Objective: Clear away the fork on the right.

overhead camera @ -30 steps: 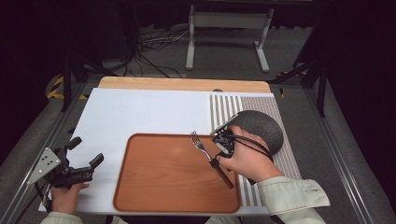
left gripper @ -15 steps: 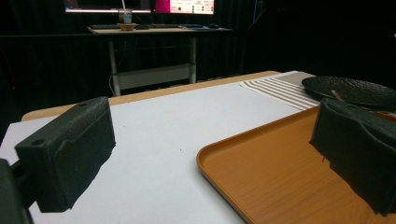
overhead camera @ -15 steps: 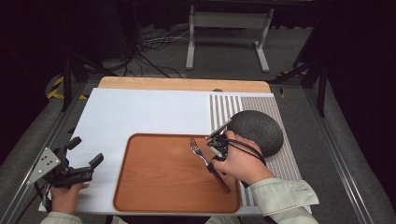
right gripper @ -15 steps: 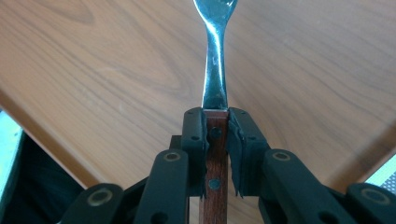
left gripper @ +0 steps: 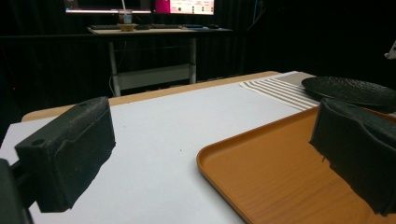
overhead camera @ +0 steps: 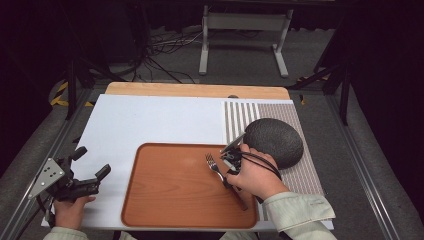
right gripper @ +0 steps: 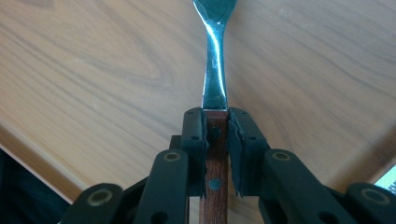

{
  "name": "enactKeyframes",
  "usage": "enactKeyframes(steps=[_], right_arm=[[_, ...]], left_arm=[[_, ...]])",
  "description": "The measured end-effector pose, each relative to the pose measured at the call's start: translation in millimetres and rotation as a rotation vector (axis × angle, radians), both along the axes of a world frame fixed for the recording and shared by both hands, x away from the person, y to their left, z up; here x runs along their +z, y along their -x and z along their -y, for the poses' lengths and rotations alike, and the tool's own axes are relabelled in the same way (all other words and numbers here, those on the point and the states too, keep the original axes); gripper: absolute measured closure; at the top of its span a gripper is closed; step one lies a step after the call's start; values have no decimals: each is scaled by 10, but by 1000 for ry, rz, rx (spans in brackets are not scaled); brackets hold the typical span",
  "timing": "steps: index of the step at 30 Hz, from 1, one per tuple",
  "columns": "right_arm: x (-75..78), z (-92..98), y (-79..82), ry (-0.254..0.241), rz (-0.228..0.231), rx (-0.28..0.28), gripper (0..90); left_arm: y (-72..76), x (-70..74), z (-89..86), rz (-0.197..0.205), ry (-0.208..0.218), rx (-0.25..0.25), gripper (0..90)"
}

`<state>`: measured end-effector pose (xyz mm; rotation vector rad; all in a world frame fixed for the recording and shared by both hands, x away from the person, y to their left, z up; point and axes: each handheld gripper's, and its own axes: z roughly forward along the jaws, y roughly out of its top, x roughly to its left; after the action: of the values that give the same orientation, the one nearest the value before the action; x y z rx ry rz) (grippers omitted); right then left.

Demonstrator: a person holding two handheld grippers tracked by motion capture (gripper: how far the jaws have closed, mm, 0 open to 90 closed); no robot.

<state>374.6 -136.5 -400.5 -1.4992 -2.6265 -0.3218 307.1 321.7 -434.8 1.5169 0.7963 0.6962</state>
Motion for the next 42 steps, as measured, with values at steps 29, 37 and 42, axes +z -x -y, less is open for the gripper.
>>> enactKeyframes(steps=[29,37,42], right_arm=[[-128,19,-19,25,-33,-13,676],[-11,35,-32,-49,104,39,426],[35,28,-25,-112,238,100,253]], left_arm=[[-1,-2,0,0,0,1,6],[-2,-4,-2,0,1,4,6],[-1,-2,0,0,0,2,6]])
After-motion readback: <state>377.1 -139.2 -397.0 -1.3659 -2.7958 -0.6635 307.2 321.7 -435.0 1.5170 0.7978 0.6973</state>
